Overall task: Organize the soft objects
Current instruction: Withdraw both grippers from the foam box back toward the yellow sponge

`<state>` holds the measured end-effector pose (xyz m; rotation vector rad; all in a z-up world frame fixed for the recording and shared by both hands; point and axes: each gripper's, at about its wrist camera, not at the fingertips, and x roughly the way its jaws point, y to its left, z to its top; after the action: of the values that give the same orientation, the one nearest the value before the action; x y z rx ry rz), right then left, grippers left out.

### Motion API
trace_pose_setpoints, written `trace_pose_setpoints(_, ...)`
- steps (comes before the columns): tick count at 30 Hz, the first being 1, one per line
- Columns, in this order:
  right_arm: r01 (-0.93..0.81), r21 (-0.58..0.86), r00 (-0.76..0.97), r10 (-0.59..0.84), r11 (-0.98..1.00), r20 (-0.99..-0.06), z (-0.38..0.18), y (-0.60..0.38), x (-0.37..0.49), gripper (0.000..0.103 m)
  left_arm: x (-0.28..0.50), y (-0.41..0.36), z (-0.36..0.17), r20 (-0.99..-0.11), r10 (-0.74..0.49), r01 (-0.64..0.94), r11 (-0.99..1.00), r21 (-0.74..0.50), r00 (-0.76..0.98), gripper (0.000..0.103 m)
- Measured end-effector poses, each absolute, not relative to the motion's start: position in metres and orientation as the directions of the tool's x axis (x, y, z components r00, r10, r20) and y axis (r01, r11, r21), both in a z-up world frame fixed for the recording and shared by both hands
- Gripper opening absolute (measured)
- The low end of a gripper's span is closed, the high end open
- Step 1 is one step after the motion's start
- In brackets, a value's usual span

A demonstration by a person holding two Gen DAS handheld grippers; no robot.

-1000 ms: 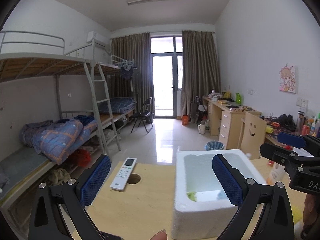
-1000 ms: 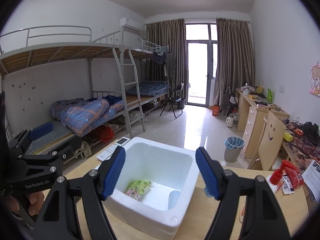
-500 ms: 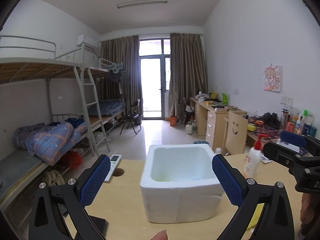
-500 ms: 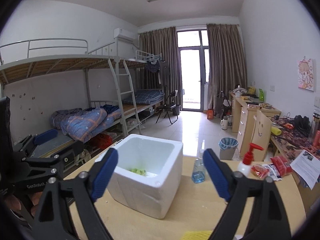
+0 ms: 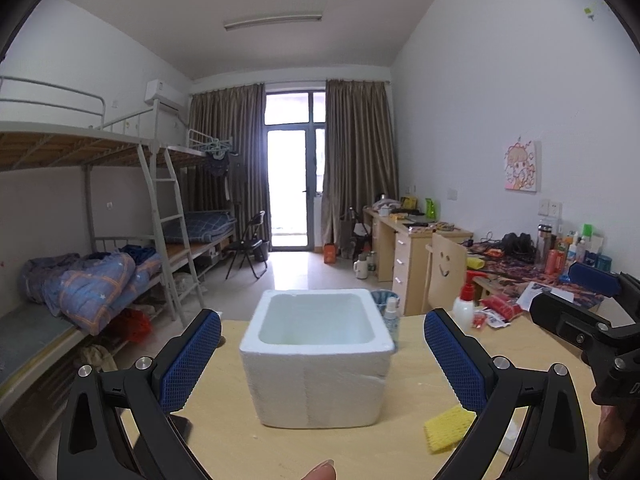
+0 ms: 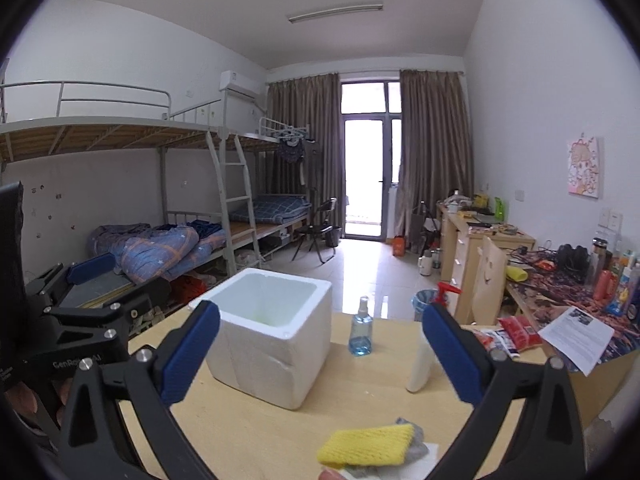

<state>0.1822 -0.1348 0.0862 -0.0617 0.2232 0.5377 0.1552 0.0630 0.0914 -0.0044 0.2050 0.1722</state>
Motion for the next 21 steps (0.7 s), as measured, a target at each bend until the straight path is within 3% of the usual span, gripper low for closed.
trace_pose_setpoints(13, -0.446, -0.023, 0.883, 0.436, 0.895, -0.173, 0.062, -0.16, 0.148, 0.103, 0.121, 0.035, 0.072, -0.114, 0.136, -0.138, 0.99, -0.012, 0.984, 0.102)
trace_pose_setpoints(21, -0.379, -0.008, 0.907, 0.37, 0.925, -0.201, 0.036, -0.177, 0.148, 0.103, 0.119, 0.024, 0.047, -0.124, 0.132, -0.132, 0.991, 0.008, 0.983, 0.102)
